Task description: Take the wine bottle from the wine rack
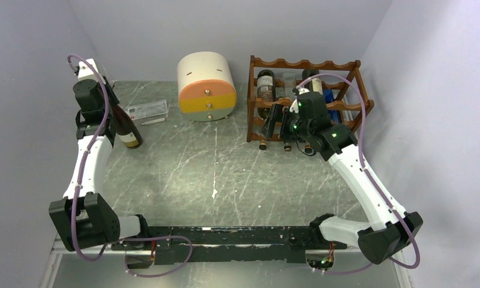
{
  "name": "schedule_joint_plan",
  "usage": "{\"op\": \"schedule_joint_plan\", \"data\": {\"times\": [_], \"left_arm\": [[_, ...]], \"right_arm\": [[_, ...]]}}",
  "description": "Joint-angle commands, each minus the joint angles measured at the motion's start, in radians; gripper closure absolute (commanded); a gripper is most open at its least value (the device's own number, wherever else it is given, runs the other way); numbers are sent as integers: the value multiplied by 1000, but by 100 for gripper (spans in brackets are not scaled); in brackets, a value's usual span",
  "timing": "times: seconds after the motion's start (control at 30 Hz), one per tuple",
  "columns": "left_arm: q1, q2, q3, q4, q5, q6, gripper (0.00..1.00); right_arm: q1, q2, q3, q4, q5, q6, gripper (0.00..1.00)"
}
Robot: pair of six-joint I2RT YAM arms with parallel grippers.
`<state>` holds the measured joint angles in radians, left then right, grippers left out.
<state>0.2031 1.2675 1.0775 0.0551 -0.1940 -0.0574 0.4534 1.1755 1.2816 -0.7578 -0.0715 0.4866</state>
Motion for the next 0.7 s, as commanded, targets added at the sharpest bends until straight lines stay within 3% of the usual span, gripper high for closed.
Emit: {"op": "schedule_joint_plan", "data": {"times": [0.0, 0.27, 0.3, 0.43, 0.53, 0.57, 0.67], "left_arm": [[22, 3, 144, 215, -14, 24, 93], [23, -5, 115, 196, 92, 8, 92], [22, -12, 106, 190, 90, 3, 87], [22, -50, 65, 183, 75, -24, 33], [24, -78, 35, 196, 48, -33, 5], [24, -84, 33, 190, 40, -38, 0], [23, -96, 44, 156, 41, -52, 1]], "right_arm": [[-5, -6, -6, -5, 18, -23, 1], [-7, -9, -23, 16, 1, -10, 1], [-7, -10, -26, 17, 0, -10, 1], [-7, -3, -19, 10, -1, -13, 1], [-7, 4, -4, 4, -4, -12, 1], [-7, 4, 0, 3, -6, -12, 1], [-7, 5, 11, 0, -9, -12, 2]]}}
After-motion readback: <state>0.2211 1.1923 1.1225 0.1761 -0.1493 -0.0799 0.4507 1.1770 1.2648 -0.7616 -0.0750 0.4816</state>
